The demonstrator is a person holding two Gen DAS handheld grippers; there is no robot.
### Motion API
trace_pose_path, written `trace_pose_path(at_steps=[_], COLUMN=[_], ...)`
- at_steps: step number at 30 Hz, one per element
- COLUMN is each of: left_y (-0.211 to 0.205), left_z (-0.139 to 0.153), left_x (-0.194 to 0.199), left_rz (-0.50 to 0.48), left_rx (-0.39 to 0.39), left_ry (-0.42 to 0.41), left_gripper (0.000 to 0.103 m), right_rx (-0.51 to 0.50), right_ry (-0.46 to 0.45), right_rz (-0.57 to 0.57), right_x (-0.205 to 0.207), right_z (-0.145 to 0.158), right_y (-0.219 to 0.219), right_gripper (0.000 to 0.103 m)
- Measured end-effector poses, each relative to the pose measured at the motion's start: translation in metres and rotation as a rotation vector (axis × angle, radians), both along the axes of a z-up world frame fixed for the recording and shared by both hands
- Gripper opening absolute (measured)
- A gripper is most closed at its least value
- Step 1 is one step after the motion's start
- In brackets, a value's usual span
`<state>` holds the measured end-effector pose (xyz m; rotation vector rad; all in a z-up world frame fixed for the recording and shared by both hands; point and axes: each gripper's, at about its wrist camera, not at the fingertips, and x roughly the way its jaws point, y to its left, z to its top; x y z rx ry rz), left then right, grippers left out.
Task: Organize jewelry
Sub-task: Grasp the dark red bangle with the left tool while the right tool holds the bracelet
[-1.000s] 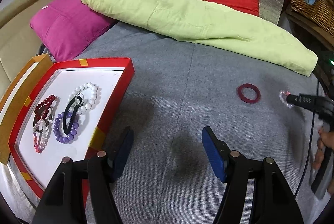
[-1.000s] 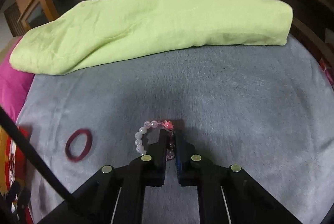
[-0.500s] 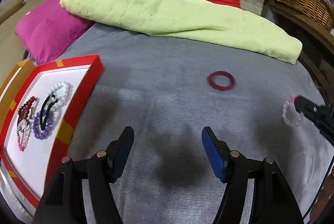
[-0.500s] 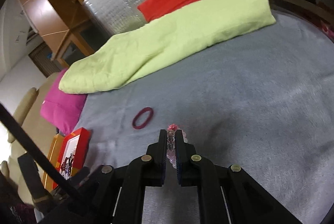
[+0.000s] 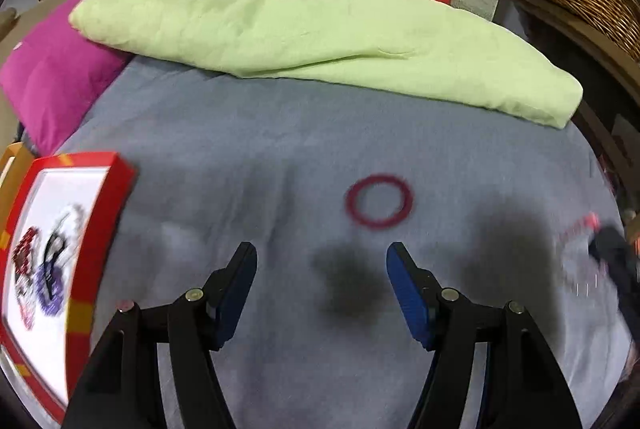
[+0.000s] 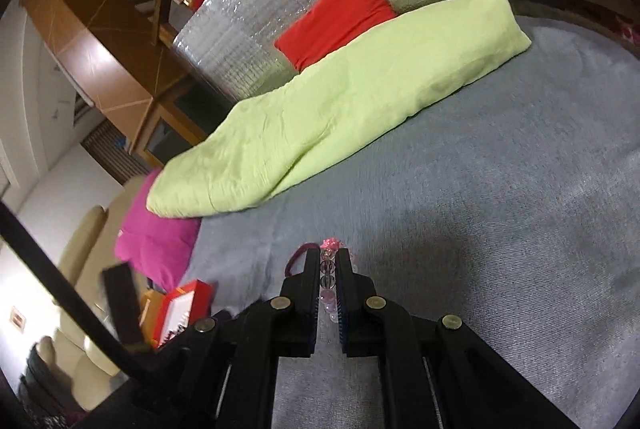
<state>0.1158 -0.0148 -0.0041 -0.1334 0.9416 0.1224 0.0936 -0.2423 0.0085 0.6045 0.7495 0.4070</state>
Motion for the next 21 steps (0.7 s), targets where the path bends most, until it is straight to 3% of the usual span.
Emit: trace_pose_path(at_steps=[4, 8, 9, 10, 11, 12, 15, 21], left_y=[-0.002, -0.002, -0.005, -0.006, -0.007, -0.010, -0.017, -0.040], left_z=[-0.012, -0.018, -0.022, -0.028, -0.031, -0.029, -0.018, 0.043], left_x=[0.029, 0.041, 0.045, 0.051, 0.051, 0.050, 0.037, -0.010], left_rz=[0.044, 0.067, 0.060, 0.049, 0.046, 0.046, 0.023, -0.023], left_rx=[-0.039, -0.024, -0.005, 0.019, 0.037, 0.060, 0.066, 0.094], left_ry=[0.057, 0.060, 0.079, 0.109, 0.110, 0.107, 0.099, -0.032], left_gripper=[0.068, 0.066, 0.053, 0.029, 0.027, 0.005, 0.004, 0.004], right_rx=[0.025, 0.039, 0.040, 0.041, 0.041, 0.039, 0.056, 0.103], right_ry=[0.004, 0.013, 0.015, 0.018, 0.020, 0.020, 0.014, 0.000], right_rz=[0.008, 0.022, 0.027, 0.033, 0.038, 0.043, 0.034, -0.014], right_x=[0.001, 0.004, 0.005, 0.006, 0.006, 0.007, 0.008, 0.006], right_z=[-0.001, -0.003, -0.004, -0.005, -0.006, -0.006, -0.005, -0.001], right_y=[-0.004, 0.000, 0.001, 0.003, 0.005, 0.006, 0.004, -0.016], right_gripper=[0.008, 0.008, 0.008, 0.008, 0.008, 0.008, 0.008, 0.008])
